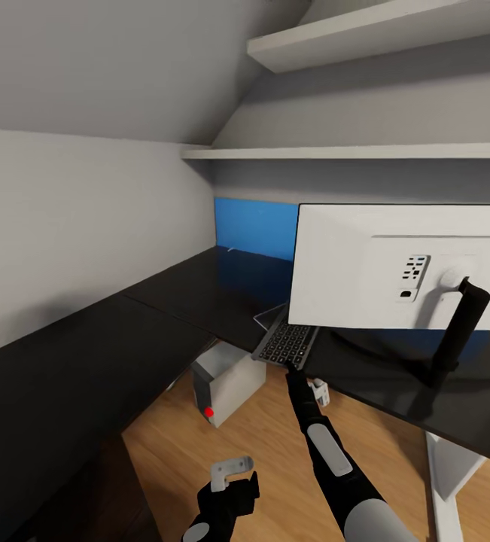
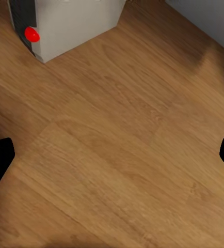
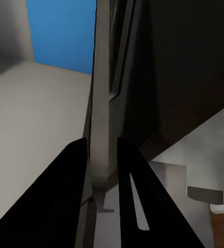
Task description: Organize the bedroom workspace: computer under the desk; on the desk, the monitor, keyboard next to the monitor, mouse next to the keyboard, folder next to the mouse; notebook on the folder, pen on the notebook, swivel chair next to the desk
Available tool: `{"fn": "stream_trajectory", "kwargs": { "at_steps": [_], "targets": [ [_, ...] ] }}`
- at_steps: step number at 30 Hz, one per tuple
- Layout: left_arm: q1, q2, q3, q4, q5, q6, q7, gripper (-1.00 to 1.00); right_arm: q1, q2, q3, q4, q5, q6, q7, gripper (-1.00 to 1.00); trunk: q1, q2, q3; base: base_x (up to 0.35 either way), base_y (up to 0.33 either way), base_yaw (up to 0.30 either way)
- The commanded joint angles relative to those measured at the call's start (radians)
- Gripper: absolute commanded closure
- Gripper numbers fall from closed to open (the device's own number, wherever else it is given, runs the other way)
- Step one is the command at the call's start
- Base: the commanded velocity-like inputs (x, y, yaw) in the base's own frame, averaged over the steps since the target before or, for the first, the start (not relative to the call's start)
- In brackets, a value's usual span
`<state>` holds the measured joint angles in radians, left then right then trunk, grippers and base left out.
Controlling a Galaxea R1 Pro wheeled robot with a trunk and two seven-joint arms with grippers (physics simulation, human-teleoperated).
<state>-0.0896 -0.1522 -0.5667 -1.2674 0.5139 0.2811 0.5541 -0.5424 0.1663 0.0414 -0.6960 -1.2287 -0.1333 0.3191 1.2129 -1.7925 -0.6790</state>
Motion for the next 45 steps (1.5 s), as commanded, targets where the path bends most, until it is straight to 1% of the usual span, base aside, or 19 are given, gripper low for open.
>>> {"fn": "stream_trajectory", "kwargs": {
  "at_steps": [1,10,20,26,29,45],
  "targets": [
    [-0.001,0.0,-0.001,-0.001,0.006,0.003,0.007,-1.0,-0.001,-0.001,0.005,0.001,-0.013,-0.004,0.004,1.0,0.0,0.0,0.0,0.0,0.0,0.083],
    [-0.001,0.0,-0.002,-0.001,0.005,0.003,0.007,-1.0,-0.001,-0.002,0.003,0.001,-0.013,-0.001,0.013,1.0,0.0,0.0,0.003,0.0,0.0,0.017],
    [-0.001,0.0,-0.002,-0.001,0.006,0.003,0.007,-1.0,0.0,-0.001,0.007,0.001,-0.014,0.002,0.079,1.0,0.0,0.0,0.003,0.0,0.0,0.0],
    [-0.001,0.0,-0.002,-0.001,0.006,0.003,0.007,-1.0,0.0,0.0,0.008,0.001,-0.014,0.002,0.08,1.0,0.0,0.0,0.003,0.0,0.0,0.0],
    [-0.001,0.0,-0.002,-0.001,0.006,0.003,0.007,-1.0,0.0,0.006,0.007,0.001,-0.014,0.001,0.078,1.0,0.0,0.0,0.004,0.0,0.0,0.026],
    [-0.001,0.0,-0.002,-0.001,0.006,0.003,0.009,-1.0,0.006,0.008,0.007,0.002,-0.014,0.001,0.077,1.0,0.0,0.0,0.024,0.0,0.0,0.135]
  ]
}}
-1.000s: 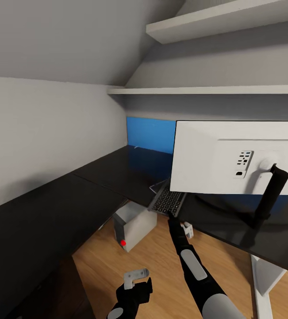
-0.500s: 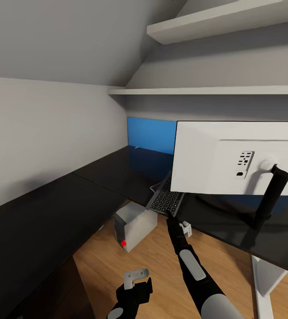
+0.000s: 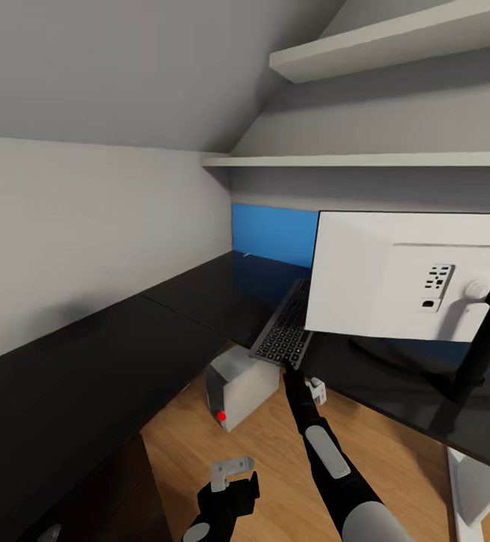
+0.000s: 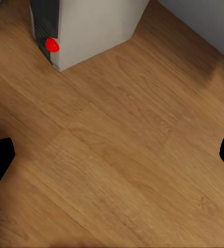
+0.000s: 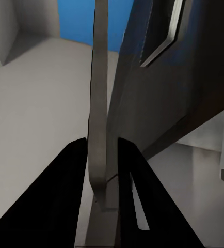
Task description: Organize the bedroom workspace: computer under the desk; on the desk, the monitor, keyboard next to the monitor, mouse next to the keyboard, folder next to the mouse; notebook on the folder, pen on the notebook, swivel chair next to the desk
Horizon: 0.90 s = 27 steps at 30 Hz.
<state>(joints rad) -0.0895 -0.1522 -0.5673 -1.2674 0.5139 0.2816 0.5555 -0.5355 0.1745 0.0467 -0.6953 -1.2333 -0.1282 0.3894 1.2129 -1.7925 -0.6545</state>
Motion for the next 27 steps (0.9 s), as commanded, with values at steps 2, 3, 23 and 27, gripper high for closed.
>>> {"fn": "stream_trajectory", "kwargs": {
  "at_steps": [2,3,23,27],
  "targets": [
    [-0.001,0.0,-0.002,-0.001,0.006,0.002,0.007,-1.0,0.0,0.0,0.002,0.001,-0.01,-0.004,0.006,1.0,0.0,0.0,0.002,0.0,0.0,0.145],
    [-0.001,0.0,-0.002,-0.001,0.006,0.002,0.008,-1.0,0.0,0.0,0.002,0.001,-0.01,-0.004,0.006,1.0,0.0,0.0,0.003,0.0,0.0,0.145],
    [-0.001,0.0,-0.002,0.0,0.006,0.002,0.009,-1.0,0.0,0.0,0.018,0.0,-0.01,0.019,0.007,1.0,0.0,0.0,0.028,0.0,0.0,0.147],
    [-0.001,0.0,-0.002,0.0,0.006,0.003,0.009,-1.0,0.0,0.0,0.026,-0.002,-0.011,0.114,0.009,1.0,0.0,0.0,0.031,0.0,0.0,0.118]
  ]
}}
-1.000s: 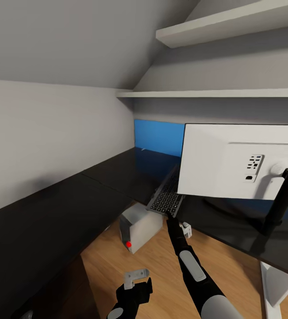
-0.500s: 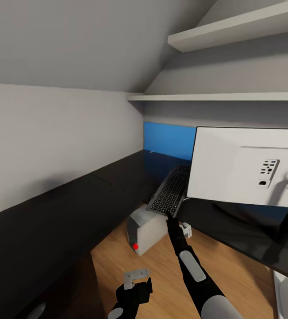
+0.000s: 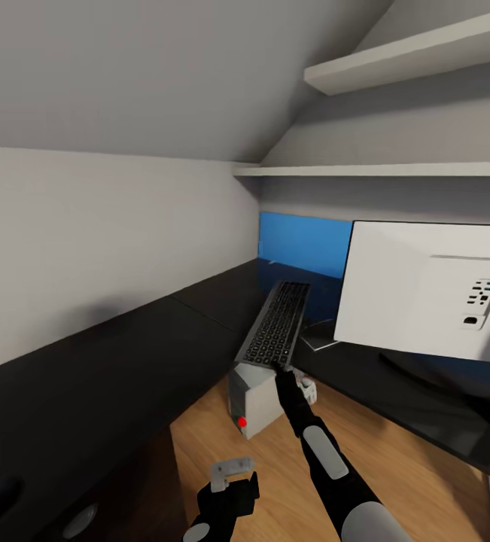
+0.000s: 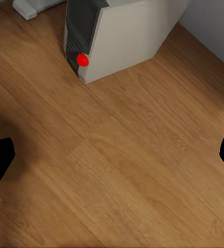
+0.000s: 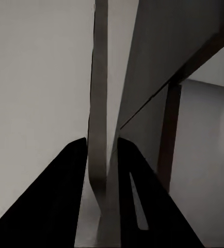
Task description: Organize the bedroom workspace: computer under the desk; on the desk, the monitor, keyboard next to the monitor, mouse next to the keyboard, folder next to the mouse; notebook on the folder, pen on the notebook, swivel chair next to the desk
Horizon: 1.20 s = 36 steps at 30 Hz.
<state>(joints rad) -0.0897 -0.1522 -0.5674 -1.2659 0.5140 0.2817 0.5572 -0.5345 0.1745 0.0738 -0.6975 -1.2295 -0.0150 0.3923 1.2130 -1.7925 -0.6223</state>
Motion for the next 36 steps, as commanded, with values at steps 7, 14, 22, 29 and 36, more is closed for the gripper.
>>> {"fn": "stream_trajectory", "kwargs": {
  "at_steps": [7,14,22,29,36],
  "targets": [
    [-0.001,0.0,-0.002,-0.001,0.006,0.002,0.007,-1.0,-0.001,0.0,0.001,-0.008,-0.015,0.125,0.012,1.0,0.0,-0.001,0.0,0.0,0.0,0.02],
    [-0.001,0.0,-0.002,-0.001,0.006,0.002,0.009,-1.0,-0.001,0.0,0.001,-0.008,-0.014,0.148,0.01,1.0,0.0,-0.001,0.0,0.0,0.0,0.001],
    [-0.001,0.0,-0.002,-0.001,0.005,0.002,0.009,-1.0,-0.001,0.0,0.001,-0.008,-0.013,0.188,0.011,1.0,0.0,-0.001,0.0,-0.031,-0.031,0.0],
    [-0.001,0.0,-0.001,0.001,0.007,0.002,0.01,-1.0,-0.001,0.0,0.001,-0.008,-0.015,0.181,0.009,1.0,0.0,-0.001,0.0,-0.246,-0.209,0.001],
    [-0.001,0.0,0.003,0.069,0.005,0.002,0.009,-1.0,-0.001,0.0,0.002,-0.008,-0.015,0.18,0.007,1.0,0.0,-0.001,0.006,-0.261,-0.232,0.161]
  ]
}}
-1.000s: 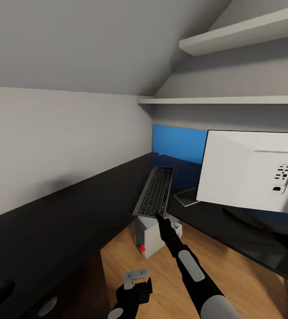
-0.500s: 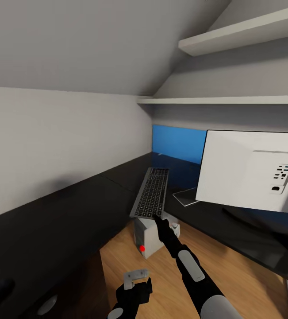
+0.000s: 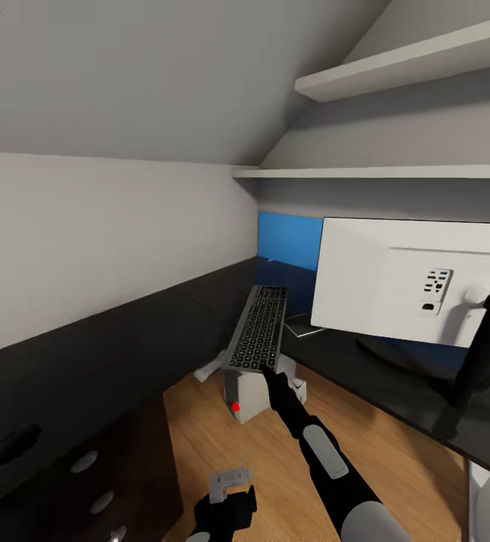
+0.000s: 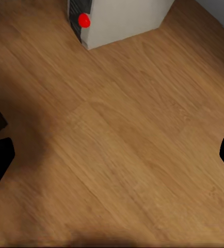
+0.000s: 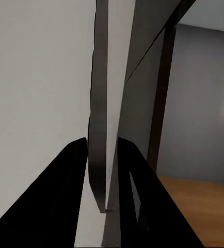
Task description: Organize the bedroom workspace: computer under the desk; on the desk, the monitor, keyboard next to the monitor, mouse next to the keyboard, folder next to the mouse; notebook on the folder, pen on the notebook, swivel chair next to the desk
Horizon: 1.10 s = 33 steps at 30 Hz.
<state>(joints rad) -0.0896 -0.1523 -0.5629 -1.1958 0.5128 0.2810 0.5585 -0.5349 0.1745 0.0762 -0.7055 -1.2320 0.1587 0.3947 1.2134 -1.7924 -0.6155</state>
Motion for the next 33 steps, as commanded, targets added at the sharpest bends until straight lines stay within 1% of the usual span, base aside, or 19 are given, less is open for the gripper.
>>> {"fn": "stream_trajectory", "kwargs": {
  "at_steps": [1,10,17,27,29,31,32,33],
  "targets": [
    [-0.001,0.0,-0.002,0.0,0.006,0.003,0.008,-1.0,0.0,0.0,-0.001,0.0,-0.012,0.009,0.004,1.0,-0.001,-0.001,-0.001,-0.261,-0.241,0.092],
    [-0.001,0.0,-0.002,0.001,0.004,0.003,0.008,-1.0,0.0,0.0,0.0,0.001,-0.01,0.008,0.004,1.0,-0.001,-0.001,0.001,-0.256,-0.239,0.028],
    [-0.001,0.0,-0.001,0.001,0.004,0.003,0.008,-1.0,0.001,0.0,0.002,0.001,-0.011,0.006,0.001,1.0,-0.001,-0.001,0.006,-0.226,-0.217,0.146],
    [-0.001,0.003,0.002,0.001,0.002,0.007,0.008,-1.0,0.006,0.0,0.004,0.001,-0.011,0.005,0.0,1.0,-0.001,-0.001,0.018,-0.041,-0.036,0.188],
    [-0.001,0.013,0.007,-0.001,-0.005,0.009,0.007,-1.0,0.008,0.0,0.004,0.001,-0.011,0.005,0.0,1.0,-0.001,-0.001,0.02,-0.003,-0.002,0.195],
    [-0.001,0.047,0.023,0.002,-0.021,0.012,0.005,-1.0,0.009,0.0,0.005,0.001,-0.011,0.005,-0.002,1.0,-0.001,-0.001,0.023,-0.001,-0.001,0.195],
    [-0.001,0.056,0.025,0.003,-0.023,0.012,0.004,-1.0,0.01,0.0,0.005,0.001,-0.011,0.005,-0.002,1.0,-0.001,-0.001,0.024,-0.001,-0.001,0.196],
    [-0.001,0.072,0.028,0.009,-0.027,0.012,0.004,-1.0,0.011,0.0,0.005,0.001,-0.011,0.005,-0.003,1.0,-0.001,-0.001,0.025,0.0,0.0,0.198]
  ]
}}
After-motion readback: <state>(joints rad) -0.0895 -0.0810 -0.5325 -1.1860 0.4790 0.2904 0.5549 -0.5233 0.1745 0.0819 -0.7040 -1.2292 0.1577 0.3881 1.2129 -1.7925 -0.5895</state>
